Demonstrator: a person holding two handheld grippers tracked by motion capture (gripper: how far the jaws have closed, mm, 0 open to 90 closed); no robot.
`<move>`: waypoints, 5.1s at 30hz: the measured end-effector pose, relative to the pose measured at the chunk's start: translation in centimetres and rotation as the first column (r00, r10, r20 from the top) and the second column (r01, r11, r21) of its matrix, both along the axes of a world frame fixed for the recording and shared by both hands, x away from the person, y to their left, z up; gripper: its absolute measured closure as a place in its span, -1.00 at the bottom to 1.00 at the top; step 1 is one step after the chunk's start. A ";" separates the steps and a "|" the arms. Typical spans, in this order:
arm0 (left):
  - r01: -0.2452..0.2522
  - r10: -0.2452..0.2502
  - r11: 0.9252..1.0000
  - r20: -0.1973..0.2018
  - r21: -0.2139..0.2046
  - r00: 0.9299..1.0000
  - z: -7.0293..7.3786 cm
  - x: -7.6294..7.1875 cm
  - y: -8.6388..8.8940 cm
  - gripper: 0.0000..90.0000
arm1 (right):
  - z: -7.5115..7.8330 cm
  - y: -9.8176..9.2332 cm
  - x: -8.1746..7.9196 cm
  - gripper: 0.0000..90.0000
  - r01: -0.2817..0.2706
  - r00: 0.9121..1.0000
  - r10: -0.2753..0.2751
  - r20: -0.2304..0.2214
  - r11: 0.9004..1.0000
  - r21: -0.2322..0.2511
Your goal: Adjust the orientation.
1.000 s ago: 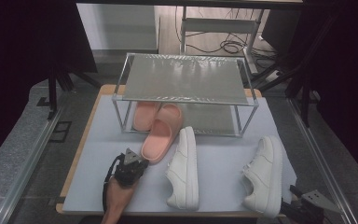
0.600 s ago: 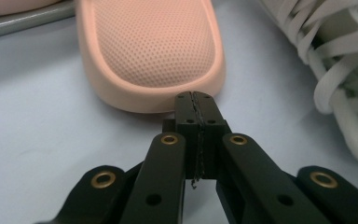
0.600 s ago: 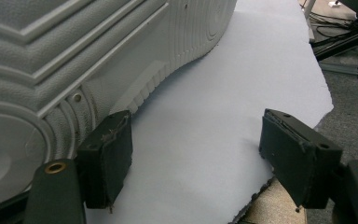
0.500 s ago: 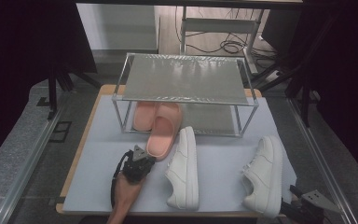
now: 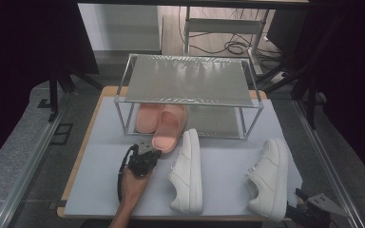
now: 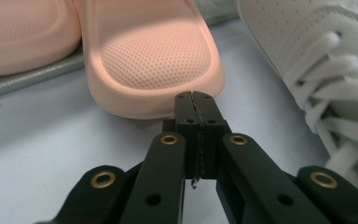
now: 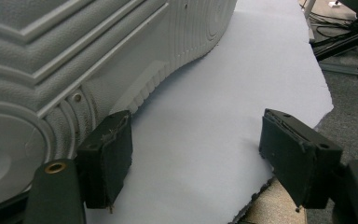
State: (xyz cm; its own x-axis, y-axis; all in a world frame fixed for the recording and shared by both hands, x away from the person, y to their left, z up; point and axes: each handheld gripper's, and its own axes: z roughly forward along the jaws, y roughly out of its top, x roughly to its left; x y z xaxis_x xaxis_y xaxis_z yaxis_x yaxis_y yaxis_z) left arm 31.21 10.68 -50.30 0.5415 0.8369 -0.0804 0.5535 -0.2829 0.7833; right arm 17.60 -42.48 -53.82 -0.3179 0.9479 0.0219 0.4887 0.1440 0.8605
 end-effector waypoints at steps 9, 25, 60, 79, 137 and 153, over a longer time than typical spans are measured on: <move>0.028 -0.028 0.999 0.001 0.028 1.000 0.1 0.2 -1.2 0.98 | 0.0 0.0 0.0 -0.42 0.001 1.000 -0.001 0.001 1.000 0.002; 0.010 -0.010 1.000 0.003 0.025 1.000 -0.1 2.3 -2.1 0.99 | 0.0 0.0 0.0 -0.42 0.000 1.000 0.000 0.000 1.000 0.000; -0.039 0.039 0.999 -0.010 0.035 0.999 -0.8 8.2 -3.7 0.99 | 0.0 0.0 0.0 -0.42 -0.001 1.000 0.001 0.002 1.000 0.001; -0.028 0.028 1.000 0.003 0.003 1.000 -0.2 7.5 -3.3 0.93 | -0.1 0.0 0.0 -0.42 0.001 1.000 -0.001 0.006 1.000 0.000; 0.016 -0.016 1.000 0.001 0.013 1.000 1.2 -4.9 5.5 -0.70 | 0.3 0.1 0.2 -0.42 -0.004 1.000 0.003 -0.024 1.000 -0.013; -0.061 0.065 0.995 -0.040 0.080 0.997 -0.9 -7.7 8.8 -0.73 | 0.8 0.1 0.4 -0.46 -0.003 0.999 0.001 -0.053 0.999 -0.037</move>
